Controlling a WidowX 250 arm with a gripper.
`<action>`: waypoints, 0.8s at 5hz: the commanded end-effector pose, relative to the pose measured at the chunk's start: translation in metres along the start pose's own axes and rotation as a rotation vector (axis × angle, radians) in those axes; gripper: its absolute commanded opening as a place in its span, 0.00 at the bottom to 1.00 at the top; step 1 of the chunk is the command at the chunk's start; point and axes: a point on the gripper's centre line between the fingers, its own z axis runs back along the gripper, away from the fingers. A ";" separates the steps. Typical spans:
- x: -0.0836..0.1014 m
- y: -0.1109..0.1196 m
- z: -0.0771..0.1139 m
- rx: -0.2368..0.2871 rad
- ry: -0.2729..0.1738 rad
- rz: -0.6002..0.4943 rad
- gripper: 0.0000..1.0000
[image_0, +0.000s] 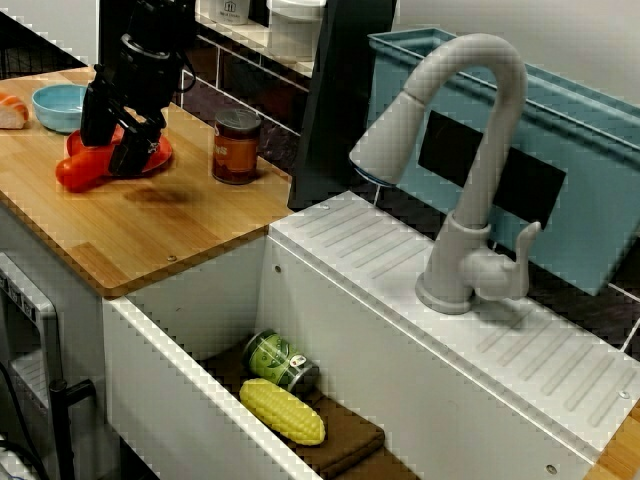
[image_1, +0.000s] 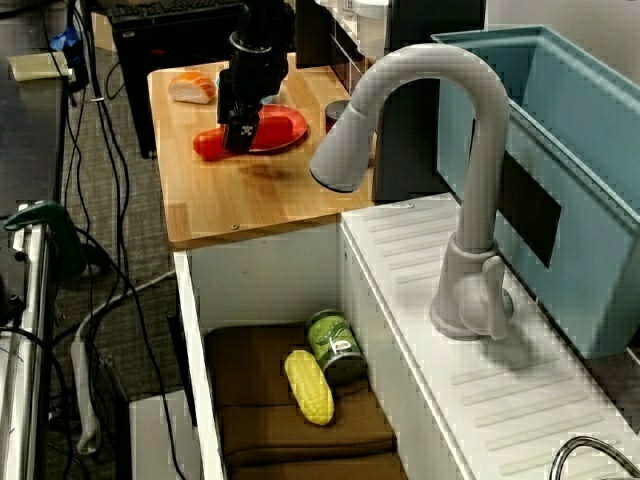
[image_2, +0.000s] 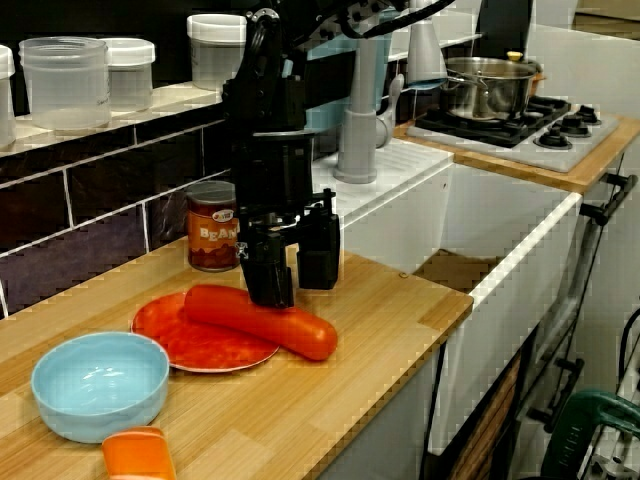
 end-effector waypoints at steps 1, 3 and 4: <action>0.002 0.015 0.022 -0.002 -0.043 0.020 1.00; 0.003 0.019 0.024 -0.007 -0.048 0.025 1.00; 0.003 0.021 0.026 -0.011 -0.061 0.030 1.00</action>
